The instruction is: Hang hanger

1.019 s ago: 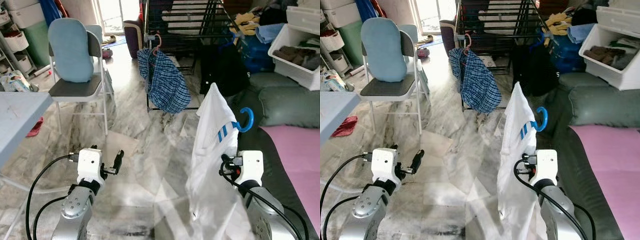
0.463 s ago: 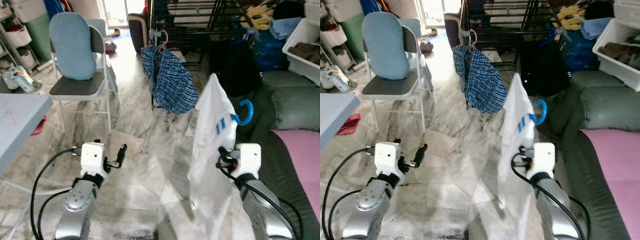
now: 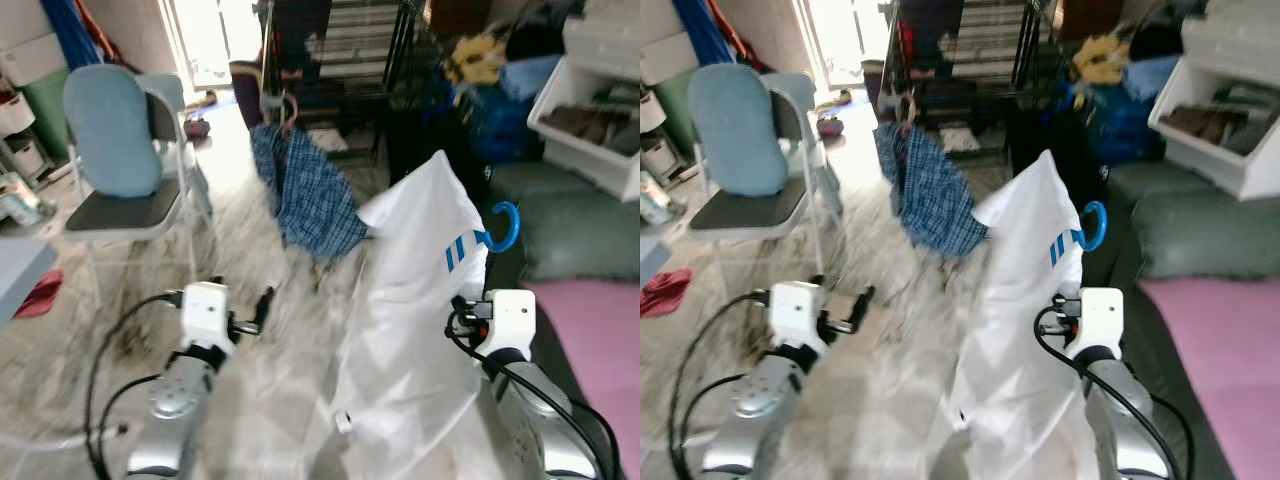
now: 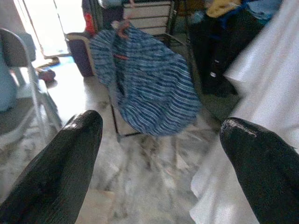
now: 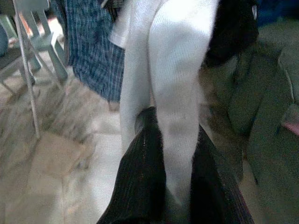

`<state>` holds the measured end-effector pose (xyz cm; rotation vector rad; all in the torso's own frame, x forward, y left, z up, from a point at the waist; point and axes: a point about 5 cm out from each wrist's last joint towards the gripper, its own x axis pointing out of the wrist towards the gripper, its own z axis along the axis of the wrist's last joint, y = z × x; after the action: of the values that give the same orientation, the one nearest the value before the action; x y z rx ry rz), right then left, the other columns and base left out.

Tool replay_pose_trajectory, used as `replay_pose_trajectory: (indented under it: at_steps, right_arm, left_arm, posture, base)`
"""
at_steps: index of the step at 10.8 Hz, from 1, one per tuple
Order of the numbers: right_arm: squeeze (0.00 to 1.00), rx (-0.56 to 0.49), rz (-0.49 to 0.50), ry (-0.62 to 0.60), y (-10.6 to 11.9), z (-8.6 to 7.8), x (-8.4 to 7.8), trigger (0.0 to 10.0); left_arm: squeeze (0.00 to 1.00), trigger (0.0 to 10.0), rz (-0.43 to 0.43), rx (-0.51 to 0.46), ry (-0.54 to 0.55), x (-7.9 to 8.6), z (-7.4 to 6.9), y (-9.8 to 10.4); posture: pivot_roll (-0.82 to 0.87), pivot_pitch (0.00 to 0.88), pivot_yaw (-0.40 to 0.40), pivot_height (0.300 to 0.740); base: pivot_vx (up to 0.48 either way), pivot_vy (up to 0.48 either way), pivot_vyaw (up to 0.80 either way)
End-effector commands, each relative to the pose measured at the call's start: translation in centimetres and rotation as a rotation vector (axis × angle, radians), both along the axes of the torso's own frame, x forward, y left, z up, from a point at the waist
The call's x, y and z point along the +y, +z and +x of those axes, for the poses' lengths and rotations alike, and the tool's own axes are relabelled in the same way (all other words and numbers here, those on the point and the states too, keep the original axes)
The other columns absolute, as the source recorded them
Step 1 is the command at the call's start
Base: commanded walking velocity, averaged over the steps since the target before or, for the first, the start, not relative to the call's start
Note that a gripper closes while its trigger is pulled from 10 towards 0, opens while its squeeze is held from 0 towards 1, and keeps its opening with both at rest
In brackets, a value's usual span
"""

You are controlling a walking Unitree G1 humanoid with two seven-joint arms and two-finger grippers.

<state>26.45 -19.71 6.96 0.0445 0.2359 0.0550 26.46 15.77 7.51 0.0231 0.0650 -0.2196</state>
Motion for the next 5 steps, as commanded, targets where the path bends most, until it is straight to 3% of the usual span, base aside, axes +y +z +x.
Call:
replay_pose_trajectory:
  at_steps: [1,5]
  right_arm:
    - [0.0,-0.076,0.014,0.035,1.48,0.87,1.07,10.0]
    - [0.0,-0.063,0.001,0.045,1.17,1.06,1.23,10.0]
  left_arm:
    - [0.0,10.0,0.013,0.008,0.026,0.88,-0.02,-0.11]
    - [0.0,10.0,0.001,0.018,0.025,0.75,0.21,-0.2]
  posture:
    - [-0.15,0.0,0.019,0.74]
    - [-0.15,0.0,0.018,0.74]
  base:
    - [0.48,0.0,0.0]
    - [0.463,0.0,0.0]
